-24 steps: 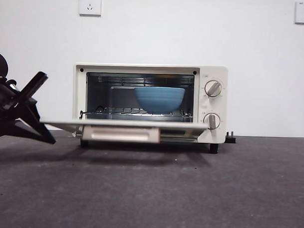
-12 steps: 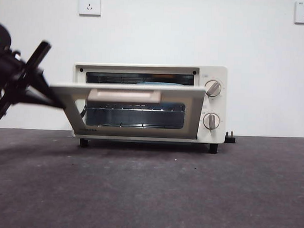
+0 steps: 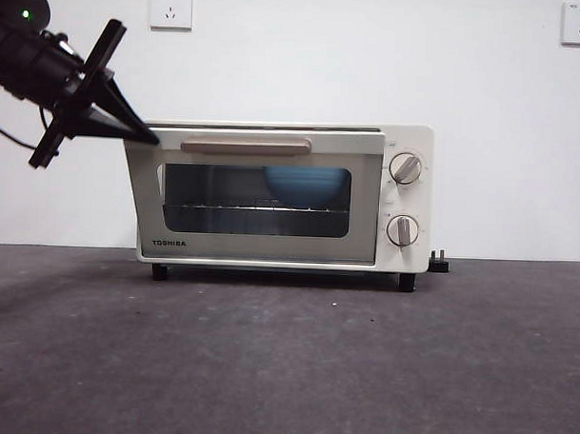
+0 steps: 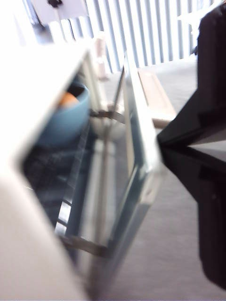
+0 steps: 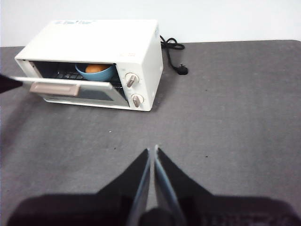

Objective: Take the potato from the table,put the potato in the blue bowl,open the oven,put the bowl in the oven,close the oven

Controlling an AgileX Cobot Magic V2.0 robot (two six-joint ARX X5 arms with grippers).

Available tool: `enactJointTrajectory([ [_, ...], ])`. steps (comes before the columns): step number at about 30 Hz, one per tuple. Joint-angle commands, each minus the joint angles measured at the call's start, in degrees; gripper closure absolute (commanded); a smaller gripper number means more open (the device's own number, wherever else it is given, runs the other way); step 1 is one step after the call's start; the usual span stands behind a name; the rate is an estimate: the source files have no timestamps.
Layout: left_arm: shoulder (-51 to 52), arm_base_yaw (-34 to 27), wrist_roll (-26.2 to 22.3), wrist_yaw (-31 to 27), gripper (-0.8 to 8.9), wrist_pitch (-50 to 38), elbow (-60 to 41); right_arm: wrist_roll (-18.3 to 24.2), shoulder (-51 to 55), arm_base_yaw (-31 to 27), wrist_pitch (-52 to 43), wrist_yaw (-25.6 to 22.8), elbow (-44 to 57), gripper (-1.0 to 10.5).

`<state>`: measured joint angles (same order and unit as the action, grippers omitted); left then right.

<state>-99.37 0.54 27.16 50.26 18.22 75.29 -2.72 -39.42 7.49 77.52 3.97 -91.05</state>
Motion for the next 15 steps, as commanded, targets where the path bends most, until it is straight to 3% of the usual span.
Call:
enactJointTrajectory([
  [1, 0.04, 0.35, 1.25, -1.18, 8.21, -1.90, 0.68, -0.74, 0.28, -0.02, 1.18, 0.15, 0.35, 9.2],
  [11, 0.07, 0.66, 3.28, 0.04, 8.21, -4.85, 1.20, 0.22, 0.26, -0.02, 1.18, 0.15, 0.35, 9.2],
  [15, 2.08, 0.87, -1.18, 0.52, 8.21, -0.13, 1.20, 2.78, 0.26, -0.02, 1.20, 0.15, 0.35, 9.2],
])
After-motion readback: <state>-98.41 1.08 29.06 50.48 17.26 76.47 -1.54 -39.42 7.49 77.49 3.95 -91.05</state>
